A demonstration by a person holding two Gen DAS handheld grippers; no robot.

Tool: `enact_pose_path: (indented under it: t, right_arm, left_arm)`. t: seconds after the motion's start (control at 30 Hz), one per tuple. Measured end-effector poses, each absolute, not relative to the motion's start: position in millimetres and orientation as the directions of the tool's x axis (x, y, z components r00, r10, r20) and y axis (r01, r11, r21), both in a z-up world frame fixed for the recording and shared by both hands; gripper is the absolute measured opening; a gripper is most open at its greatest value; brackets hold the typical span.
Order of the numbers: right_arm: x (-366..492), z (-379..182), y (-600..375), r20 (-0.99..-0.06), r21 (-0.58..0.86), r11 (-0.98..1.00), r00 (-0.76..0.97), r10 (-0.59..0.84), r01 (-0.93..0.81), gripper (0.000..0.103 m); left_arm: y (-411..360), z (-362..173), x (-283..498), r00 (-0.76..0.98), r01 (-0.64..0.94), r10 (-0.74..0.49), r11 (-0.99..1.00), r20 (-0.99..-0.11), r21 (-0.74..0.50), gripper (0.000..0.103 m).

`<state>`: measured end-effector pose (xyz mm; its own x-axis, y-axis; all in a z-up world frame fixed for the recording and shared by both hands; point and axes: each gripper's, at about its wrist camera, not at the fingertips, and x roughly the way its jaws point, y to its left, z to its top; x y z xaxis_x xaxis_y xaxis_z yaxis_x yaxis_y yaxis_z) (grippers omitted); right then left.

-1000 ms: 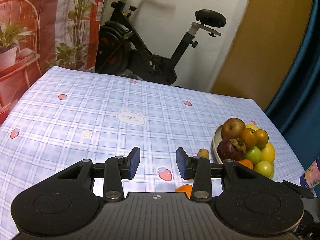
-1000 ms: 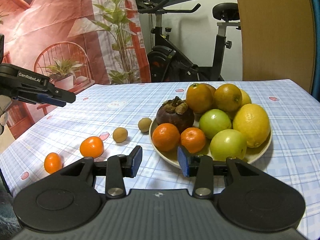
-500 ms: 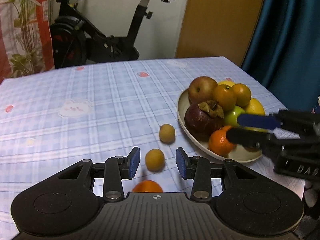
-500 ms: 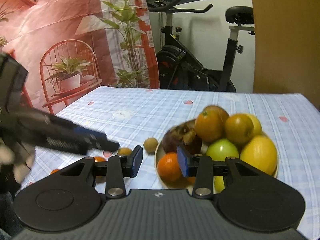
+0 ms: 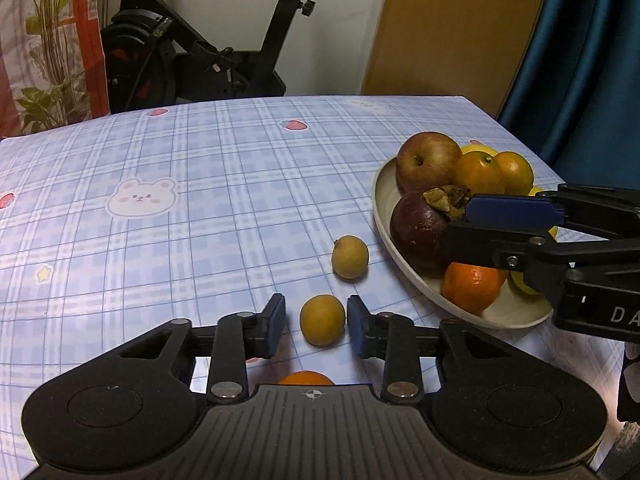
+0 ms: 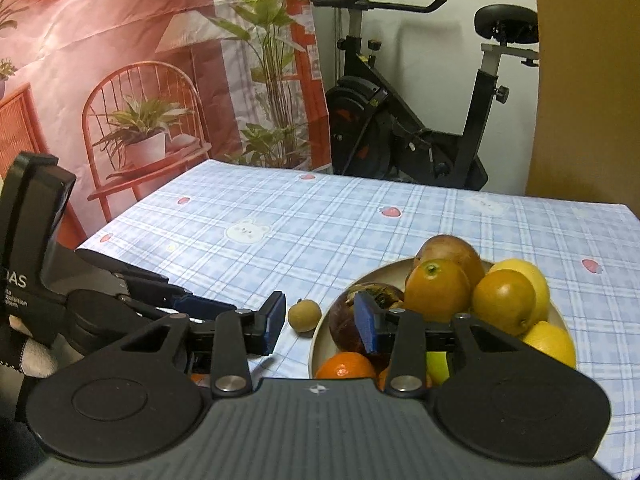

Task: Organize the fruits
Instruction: 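Close the left tool on a small yellow fruit while the right tool grasps another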

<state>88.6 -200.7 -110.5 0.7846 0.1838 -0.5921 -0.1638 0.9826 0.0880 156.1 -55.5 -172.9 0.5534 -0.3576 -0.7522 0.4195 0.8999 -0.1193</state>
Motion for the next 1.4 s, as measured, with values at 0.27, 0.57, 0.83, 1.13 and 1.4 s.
enact_pose_path:
  t: [0.27,0.57,0.83,1.13,1.4]
  right_arm:
    - [98.5,-112.1,-196.3,-0.617,0.073,0.98,0.764,0.188,-0.183,0.041]
    - [120.2,-107.0,-171.3,-0.655,-0.007,0.955,0.722,0.22,-0.297,0.038]
    - [154.3,-122.5,-143.4,-0.768,-0.14,0.901,0.619,0.163,-0.411,0.036]
    - [174.0,-140.4,-126.5,-0.84,-0.247,0.84,0.54,0.063,-0.483,0.033]
    - [187.2,-147.0,-124.9,-0.866,-0.292,0.813,0.501,0.0,-0.504,0.032]
  left_arm:
    - [-34.3,-170.2,159.4,0.588,0.357,-0.345,0.922,-0.732,-0.148,0.027]
    - [13.0,-159.9,157.3,0.64,0.232,-0.338,0.941,-0.69,-0.246,0.027]
    - [30.1,-157.9,152.8,0.67,0.185,-0.33,0.942,-0.665,-0.281,0.027]
    - [35.9,-158.7,148.1,0.682,0.173,-0.331,0.939,-0.652,-0.296,0.027]
    - [39.3,-160.1,146.7,0.682,0.17,-0.339,0.935,-0.649,-0.31,0.027]
